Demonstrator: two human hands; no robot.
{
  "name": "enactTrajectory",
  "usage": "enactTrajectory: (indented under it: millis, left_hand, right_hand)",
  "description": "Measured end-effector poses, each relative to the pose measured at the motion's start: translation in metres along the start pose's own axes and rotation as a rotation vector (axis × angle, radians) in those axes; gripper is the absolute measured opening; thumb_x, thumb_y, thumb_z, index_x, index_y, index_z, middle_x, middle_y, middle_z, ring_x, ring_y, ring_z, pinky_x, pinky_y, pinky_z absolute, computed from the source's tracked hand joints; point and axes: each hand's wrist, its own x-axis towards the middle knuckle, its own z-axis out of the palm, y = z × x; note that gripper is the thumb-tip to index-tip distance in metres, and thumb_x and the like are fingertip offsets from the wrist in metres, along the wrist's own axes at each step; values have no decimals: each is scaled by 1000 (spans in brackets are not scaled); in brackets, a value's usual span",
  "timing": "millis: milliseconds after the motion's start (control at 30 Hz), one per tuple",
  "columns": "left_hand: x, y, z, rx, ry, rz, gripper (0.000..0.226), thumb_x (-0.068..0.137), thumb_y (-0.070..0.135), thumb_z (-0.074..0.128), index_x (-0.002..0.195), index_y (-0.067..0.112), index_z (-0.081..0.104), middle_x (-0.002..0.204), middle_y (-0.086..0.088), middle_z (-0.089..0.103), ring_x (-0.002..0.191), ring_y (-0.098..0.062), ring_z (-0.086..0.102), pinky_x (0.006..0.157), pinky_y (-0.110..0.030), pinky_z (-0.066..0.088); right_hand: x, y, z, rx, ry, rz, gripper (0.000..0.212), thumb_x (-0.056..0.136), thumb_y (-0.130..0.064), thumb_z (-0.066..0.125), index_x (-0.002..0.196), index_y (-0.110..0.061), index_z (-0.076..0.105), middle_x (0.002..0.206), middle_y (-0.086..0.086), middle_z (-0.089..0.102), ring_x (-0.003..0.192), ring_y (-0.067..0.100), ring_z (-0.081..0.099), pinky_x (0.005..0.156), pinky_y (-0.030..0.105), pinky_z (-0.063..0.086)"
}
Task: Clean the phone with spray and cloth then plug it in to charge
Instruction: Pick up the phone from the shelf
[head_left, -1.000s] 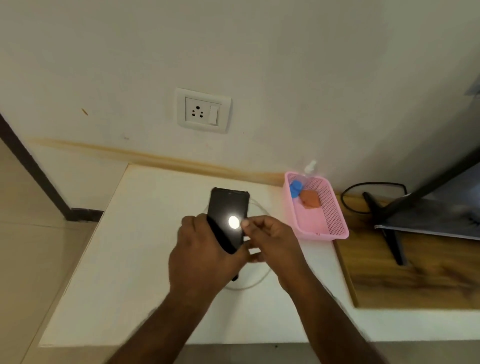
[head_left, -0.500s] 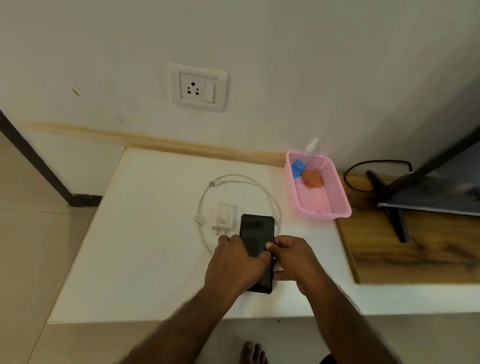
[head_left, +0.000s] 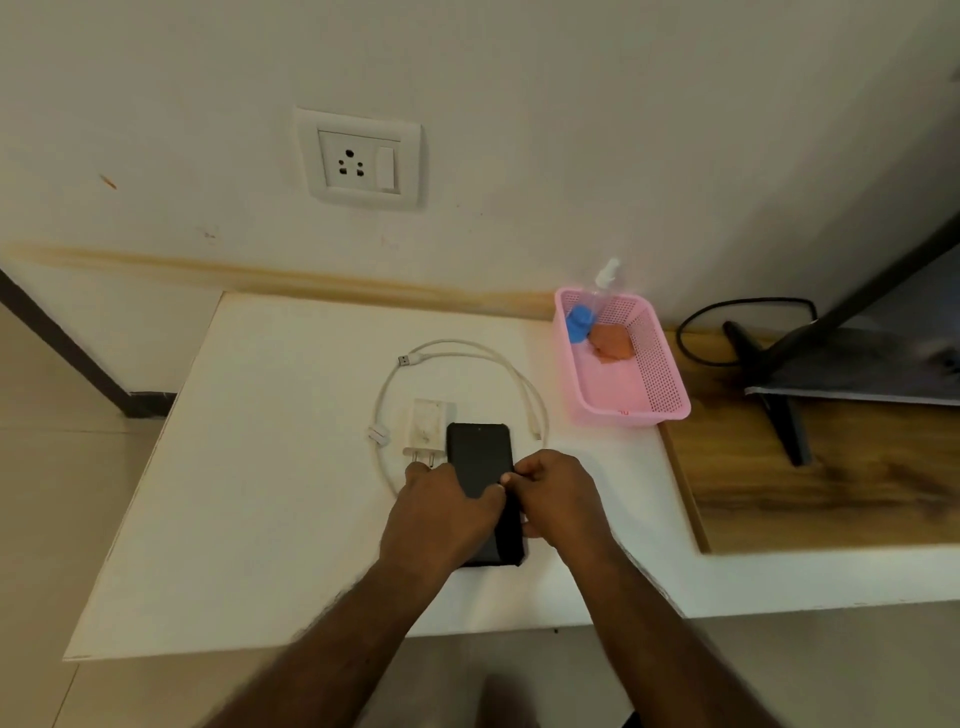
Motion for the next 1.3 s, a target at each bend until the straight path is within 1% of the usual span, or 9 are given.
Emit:
enactTrajectory:
  millis: [167,267,400,500,633,800,967,1133,1300]
  left_hand:
    - [-9,4,-11,107,185,109,57,88,66,53,110,14,63,110,-8,58,93,-25,63,75,-33,52]
    - [-16,12,-22,-42,294,254,49,89,61,54,115,21,66,103,5,67,87,-16,66,68,-25,44]
    - [6,46,-20,-100,242,279,39,92,55,55,110,22,67,87,17,67,80,-5,62,68,-20,41]
    - [39,83,-1,-88,175,226,44,96,49,55,120,14,67,102,-2,75,101,-21,66,86,-28,43]
    - [68,125,30,-93,73,162,54,96,49,54,126,5,64,118,-15,72,108,-32,66,99,-37,49]
    - [82,145,50,-222,9,57,30,92,30,63,93,1,71,91,-19,77,85,-36,74,87,-45,59]
    - [80,146,47,-158,7,63,22,85,14,65,90,-7,71,94,-23,76,87,-38,74,85,-48,59]
    - [47,136,45,-200,4,69,22,86,15,64,85,-6,69,85,-22,76,80,-38,75,83,-50,60]
    - [-3,109,53,-211,1,61,19,91,21,64,82,6,72,75,-10,77,70,-26,75,78,-43,63]
  right_hand:
    - [-2,-6,-39,129,78,74,20,88,-37,71,83,-18,67,78,3,71,72,21,72,69,40,63]
    - [-5,-1,-90,244,312,53,22,87,-42,71,77,-23,66,74,-3,71,69,18,72,64,40,64]
    - [2,9,-152,-3,613,-66,24,91,-44,59,76,-26,62,71,-12,65,60,4,60,49,21,45]
    - [29,13,-175,-81,491,-59,20,89,-41,57,78,-24,60,75,-9,62,63,5,54,54,20,36]
    - [69,25,-172,-223,362,32,27,92,-41,61,97,-15,66,95,4,70,63,8,56,48,19,34]
    - [86,37,-163,-183,327,73,27,92,-27,66,112,-8,65,109,11,71,90,29,71,70,34,61]
    - [89,40,-167,-241,294,87,30,86,-20,75,111,-9,64,111,9,68,96,26,69,54,21,44]
    - [69,59,-167,-26,270,115,33,77,-11,79,106,-3,64,110,14,67,99,31,67,82,40,59]
    - [23,90,-154,161,243,138,28,72,-9,72,98,-5,63,107,16,69,87,35,72,77,47,61]
